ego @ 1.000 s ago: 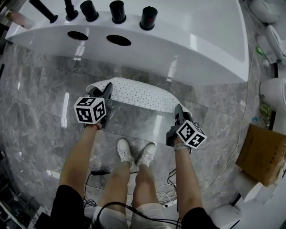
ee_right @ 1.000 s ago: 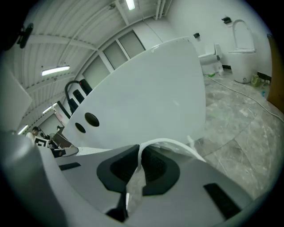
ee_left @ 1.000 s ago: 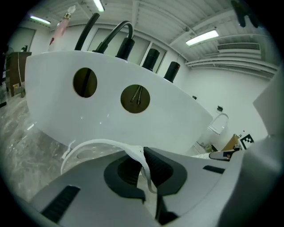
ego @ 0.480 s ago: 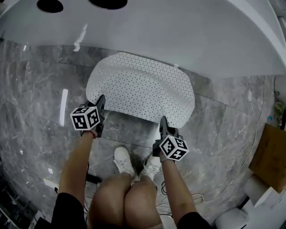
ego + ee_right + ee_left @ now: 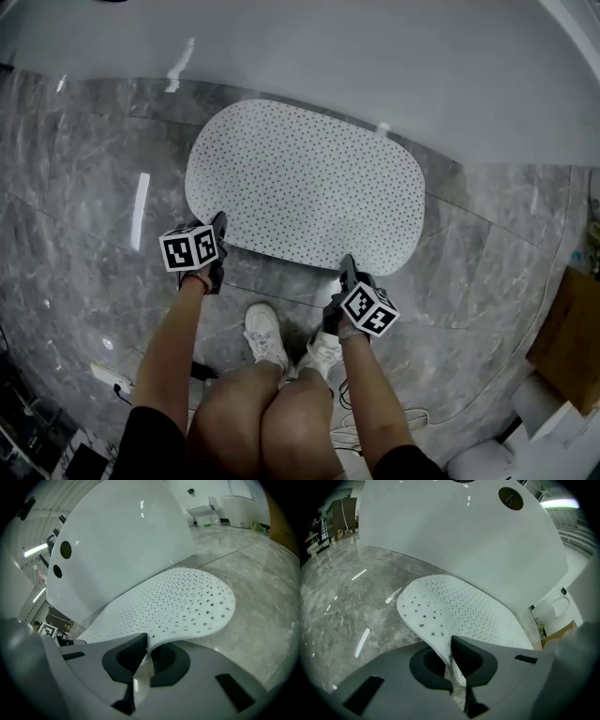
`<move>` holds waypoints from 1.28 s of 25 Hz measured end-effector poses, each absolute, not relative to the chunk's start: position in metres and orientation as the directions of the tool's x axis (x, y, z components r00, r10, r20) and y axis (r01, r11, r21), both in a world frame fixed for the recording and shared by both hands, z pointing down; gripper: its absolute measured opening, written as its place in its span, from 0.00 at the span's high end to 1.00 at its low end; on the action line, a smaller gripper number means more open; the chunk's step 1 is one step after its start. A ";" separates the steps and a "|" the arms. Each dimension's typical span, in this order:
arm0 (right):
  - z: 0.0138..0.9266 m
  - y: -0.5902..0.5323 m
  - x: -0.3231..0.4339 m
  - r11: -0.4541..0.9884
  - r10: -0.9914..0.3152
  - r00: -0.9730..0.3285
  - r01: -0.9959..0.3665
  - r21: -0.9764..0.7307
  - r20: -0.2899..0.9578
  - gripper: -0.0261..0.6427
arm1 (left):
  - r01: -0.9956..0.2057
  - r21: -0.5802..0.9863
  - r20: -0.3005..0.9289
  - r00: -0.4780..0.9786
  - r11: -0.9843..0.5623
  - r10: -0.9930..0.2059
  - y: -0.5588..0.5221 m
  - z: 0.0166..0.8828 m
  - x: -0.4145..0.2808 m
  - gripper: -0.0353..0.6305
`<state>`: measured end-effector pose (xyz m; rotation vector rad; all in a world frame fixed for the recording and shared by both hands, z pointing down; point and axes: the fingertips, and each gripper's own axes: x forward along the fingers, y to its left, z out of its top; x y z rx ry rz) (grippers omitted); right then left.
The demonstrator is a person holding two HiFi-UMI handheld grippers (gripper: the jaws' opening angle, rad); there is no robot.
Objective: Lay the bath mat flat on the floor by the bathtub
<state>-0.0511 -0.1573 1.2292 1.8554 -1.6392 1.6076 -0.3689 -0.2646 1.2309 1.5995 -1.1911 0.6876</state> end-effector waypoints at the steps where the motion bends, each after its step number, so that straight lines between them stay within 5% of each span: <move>1: 1.231 -0.157 -0.052 -0.372 -0.576 -0.199 -0.800 -0.471 0.793 0.91 | -0.929 0.369 0.866 0.353 -0.023 -0.354 -0.262 1.234 -0.369 0.91; 5: 1.235 -0.152 -0.059 -0.380 -0.521 -0.232 -0.799 -0.467 0.822 0.89 | -0.960 0.279 0.923 0.277 -0.034 -0.266 -0.250 1.243 -0.377 0.80; 8: 1.231 -0.146 -0.065 -0.390 -0.477 -0.263 -0.792 -0.470 0.839 0.72 | -0.973 0.225 0.952 0.230 -0.050 -0.203 -0.236 1.244 -0.383 0.62; 12: 1.219 -0.126 -0.067 -0.402 -0.419 -0.271 -0.800 -0.445 0.866 0.66 | -0.986 0.165 0.966 0.161 0.000 -0.200 -0.225 1.232 -0.397 0.58; 21: 1.120 -0.140 -0.057 -0.282 -0.529 -0.268 -0.839 -0.464 0.805 0.66 | -0.986 0.133 0.938 0.157 -0.097 -0.308 -0.235 1.141 -0.368 0.60; 26: 1.045 -0.165 -0.049 -0.186 -0.610 -0.232 -0.888 -0.421 0.757 0.78 | -0.973 0.108 0.863 0.194 -0.204 -0.466 -0.259 1.055 -0.340 0.83; 28: 1.010 -0.178 -0.046 -0.124 -0.659 -0.212 -0.916 -0.383 0.721 0.88 | -0.968 0.103 0.817 0.215 -0.231 -0.535 -0.271 1.019 -0.330 0.86; 32: 0.947 -0.203 -0.045 -0.021 -0.721 -0.224 -0.939 -0.344 0.656 0.91 | -0.963 0.095 0.740 0.239 -0.254 -0.629 -0.292 0.952 -0.314 0.92</move>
